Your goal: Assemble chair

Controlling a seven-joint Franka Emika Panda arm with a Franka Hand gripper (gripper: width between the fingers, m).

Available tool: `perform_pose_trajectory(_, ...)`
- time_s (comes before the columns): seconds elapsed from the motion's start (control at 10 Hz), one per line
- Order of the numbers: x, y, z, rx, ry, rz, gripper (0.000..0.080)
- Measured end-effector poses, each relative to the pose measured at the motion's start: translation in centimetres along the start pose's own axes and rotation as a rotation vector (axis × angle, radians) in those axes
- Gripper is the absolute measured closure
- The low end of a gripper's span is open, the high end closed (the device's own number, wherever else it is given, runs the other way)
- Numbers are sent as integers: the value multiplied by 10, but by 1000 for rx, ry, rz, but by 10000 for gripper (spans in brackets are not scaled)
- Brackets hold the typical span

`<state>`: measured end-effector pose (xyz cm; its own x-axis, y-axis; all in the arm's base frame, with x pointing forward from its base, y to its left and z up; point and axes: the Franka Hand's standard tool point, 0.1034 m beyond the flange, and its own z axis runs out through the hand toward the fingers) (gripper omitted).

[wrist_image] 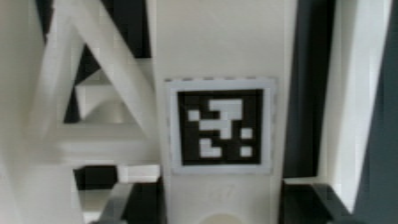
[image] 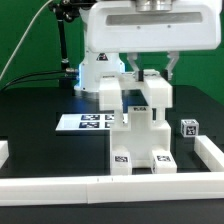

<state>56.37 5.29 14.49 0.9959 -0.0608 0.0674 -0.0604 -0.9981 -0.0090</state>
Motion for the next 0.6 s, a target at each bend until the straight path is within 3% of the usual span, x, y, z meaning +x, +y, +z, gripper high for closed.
perform_pose_trajectory(0.2, -2, -14, 2, 0, -3, 3, 515)
perform_pose_trajectory(0.6, 0, -19, 8, -3, 17, -2, 515)
